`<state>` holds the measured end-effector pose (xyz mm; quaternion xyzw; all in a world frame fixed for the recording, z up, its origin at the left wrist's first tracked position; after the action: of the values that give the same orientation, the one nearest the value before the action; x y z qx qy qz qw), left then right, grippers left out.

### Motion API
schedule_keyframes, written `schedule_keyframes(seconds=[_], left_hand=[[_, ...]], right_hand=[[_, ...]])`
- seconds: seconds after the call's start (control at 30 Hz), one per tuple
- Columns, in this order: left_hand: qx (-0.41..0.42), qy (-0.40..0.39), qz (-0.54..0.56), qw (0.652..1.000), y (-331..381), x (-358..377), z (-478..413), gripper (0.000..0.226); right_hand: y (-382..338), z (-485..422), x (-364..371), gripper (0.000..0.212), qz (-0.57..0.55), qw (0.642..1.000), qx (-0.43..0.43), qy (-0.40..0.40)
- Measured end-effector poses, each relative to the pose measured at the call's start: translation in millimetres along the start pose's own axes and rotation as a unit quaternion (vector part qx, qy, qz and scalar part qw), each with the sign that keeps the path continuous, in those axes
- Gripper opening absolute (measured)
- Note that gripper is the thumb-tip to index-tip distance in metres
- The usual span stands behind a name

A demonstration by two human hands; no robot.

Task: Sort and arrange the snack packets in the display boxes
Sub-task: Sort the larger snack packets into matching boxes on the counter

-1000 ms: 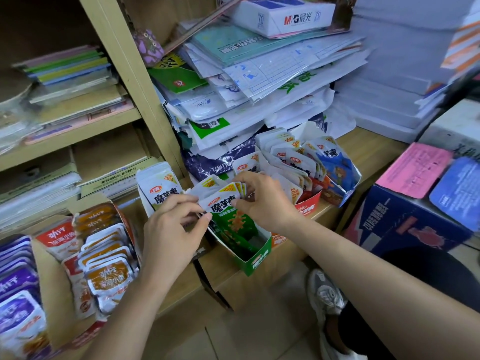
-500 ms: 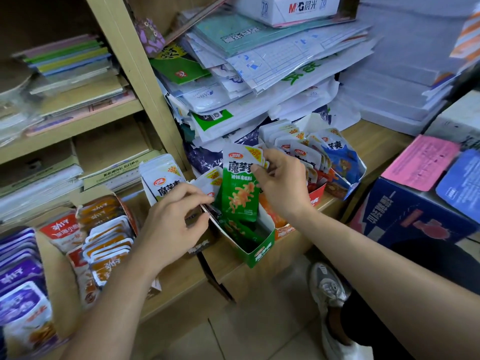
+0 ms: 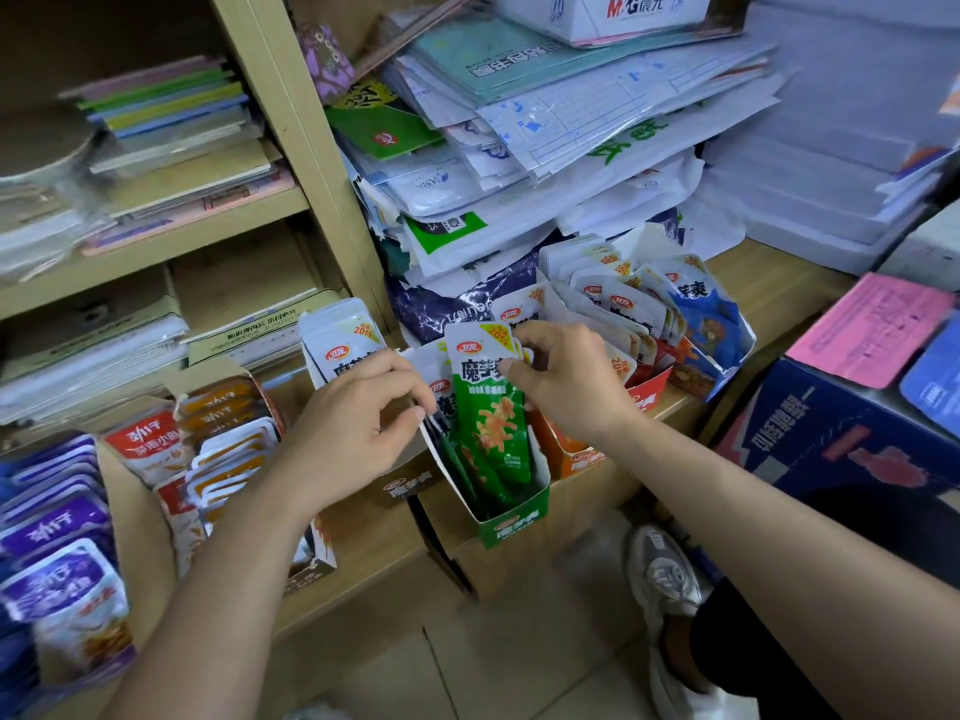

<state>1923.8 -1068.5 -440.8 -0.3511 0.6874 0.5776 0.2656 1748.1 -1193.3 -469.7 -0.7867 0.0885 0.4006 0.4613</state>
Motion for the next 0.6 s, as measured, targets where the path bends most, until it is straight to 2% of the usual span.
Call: schedule_keyframes(seconds=[0.07,0.13,0.2,0.43,0.53,0.6], left_hand=[[-0.007,-0.021,-0.121,0.992,3,5,-5,0.032],[-0.018,-0.041,-0.189,0.981,3,9,-12,0.048],[-0.024,-0.056,-0.211,0.976,3,11,-16,0.045],[-0.025,-0.063,-0.202,0.977,5,17,-26,0.021],[-0.003,-0.024,-0.162,0.987,12,17,-25,0.017],[0.035,0.017,-0.138,0.99,19,13,-25,0.017]], right_hand=[[-2,2,3,0.014,0.003,1.0,-0.007,-0.017],[-3,4,3,0.015,-0.001,1.0,0.004,-0.021],[-3,4,2,0.013,-0.01,0.999,0.016,-0.025],[-8,8,2,0.01,-0.013,0.999,0.028,-0.028],[-6,8,3,0.018,-0.016,0.999,0.04,-0.024],[-3,9,4,0.015,-0.024,0.998,0.047,-0.029]])
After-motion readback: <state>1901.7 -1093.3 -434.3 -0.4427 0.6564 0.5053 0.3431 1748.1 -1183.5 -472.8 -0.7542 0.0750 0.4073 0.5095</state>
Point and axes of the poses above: each hand's wrist, its own z-axis away from the middle knuckle, its own x-axis out of the palm, y = z × x, the point moved 5 cm from there along -z, towards the middle knuckle, and after that the axes turned 12 degrees about z, right-handed, at the moved point
